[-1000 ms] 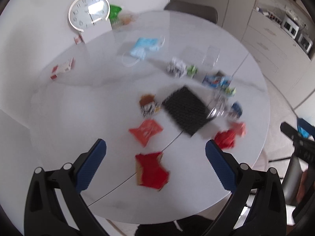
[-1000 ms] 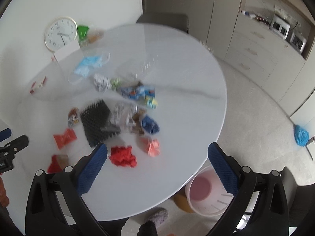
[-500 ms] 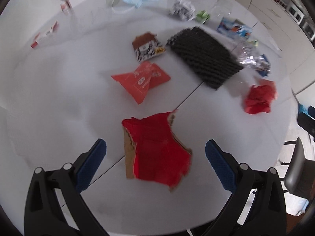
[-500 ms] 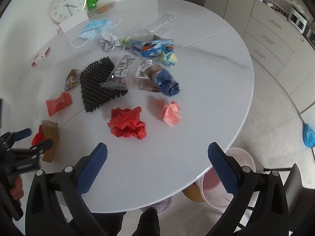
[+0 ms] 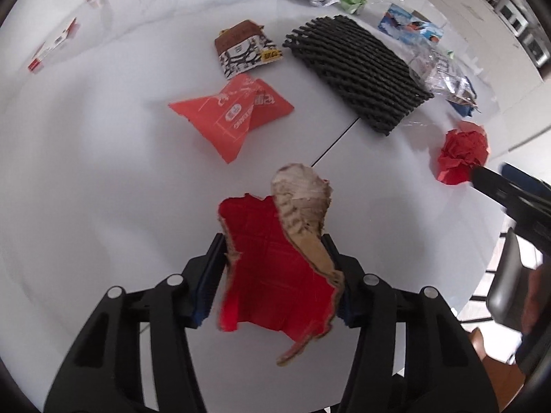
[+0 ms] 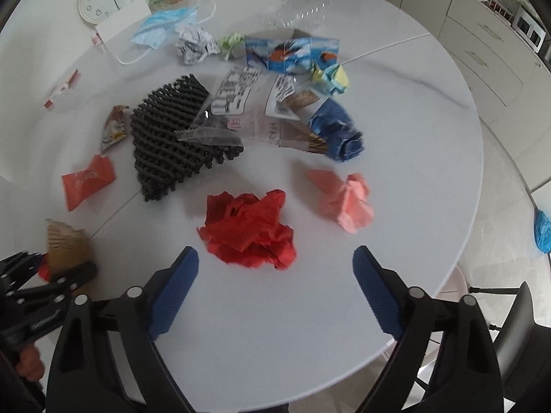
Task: Collect trash
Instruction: 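Grasp the red torn cardboard with the left tool while the right tool grasps the red tissue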
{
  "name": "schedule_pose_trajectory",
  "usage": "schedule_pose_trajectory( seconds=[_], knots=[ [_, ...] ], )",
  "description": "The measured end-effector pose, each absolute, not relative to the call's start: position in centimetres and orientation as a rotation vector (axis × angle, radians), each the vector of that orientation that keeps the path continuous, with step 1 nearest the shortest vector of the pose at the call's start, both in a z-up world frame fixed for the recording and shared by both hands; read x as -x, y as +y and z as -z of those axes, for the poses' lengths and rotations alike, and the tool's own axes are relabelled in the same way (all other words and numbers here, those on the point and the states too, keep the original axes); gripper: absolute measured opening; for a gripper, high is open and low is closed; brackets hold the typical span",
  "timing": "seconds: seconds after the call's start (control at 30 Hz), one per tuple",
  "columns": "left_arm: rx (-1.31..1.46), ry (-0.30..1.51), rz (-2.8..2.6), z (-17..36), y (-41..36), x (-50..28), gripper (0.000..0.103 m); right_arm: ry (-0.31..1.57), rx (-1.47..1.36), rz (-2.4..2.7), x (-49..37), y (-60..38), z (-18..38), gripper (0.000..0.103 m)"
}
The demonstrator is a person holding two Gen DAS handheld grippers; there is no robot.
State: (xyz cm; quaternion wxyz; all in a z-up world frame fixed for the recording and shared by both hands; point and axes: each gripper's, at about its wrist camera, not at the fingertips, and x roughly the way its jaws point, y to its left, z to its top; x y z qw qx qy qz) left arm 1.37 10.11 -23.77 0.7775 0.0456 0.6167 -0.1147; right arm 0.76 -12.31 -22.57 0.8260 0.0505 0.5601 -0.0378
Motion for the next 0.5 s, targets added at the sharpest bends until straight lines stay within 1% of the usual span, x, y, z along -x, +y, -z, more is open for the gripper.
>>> schedule_pose_trajectory(
  seconds=[0.1,0.13,0.17,0.23,0.27,0.3,0.33,0.37,0.5],
  knots=[
    [-0.129,1.326,0.295,23.1,10.1,-1.8,0.046,1.204,-0.111,0.101,-1.8,-11.8,23.6,0.085],
    [-0.136,1.327,0.312,22.8,10.1,-2.2,0.044,1.210,-0.113,0.106,-2.1,-11.7,23.9,0.078],
    [-0.140,1.328,0.322,22.6,10.1,-2.4,0.043,1.218,-0.117,0.109,-2.3,-11.6,24.2,0.068],
    [-0.150,1.328,0.340,22.5,10.4,-2.9,0.042,1.239,-0.136,0.108,-2.7,-11.6,24.7,0.058],
    [-0.157,1.328,0.349,22.4,10.5,-3.1,0.042,1.232,-0.130,0.115,-2.7,-11.5,24.7,0.046],
    [-0.161,1.327,0.355,22.5,10.5,-3.2,0.042,1.231,-0.125,0.117,-2.7,-11.5,24.6,0.041],
    [-0.168,1.325,0.366,22.5,10.5,-3.4,0.042,1.231,-0.124,0.115,-2.8,-11.4,24.5,0.029],
    [-0.175,1.323,0.375,22.4,10.4,-3.4,0.042,1.235,-0.139,0.110,-2.8,-11.5,24.5,0.023],
    [-0.208,1.306,0.418,22.0,10.3,-3.6,0.042,1.230,-0.201,0.138,-2.5,-12.5,23.9,0.021]
  ],
)
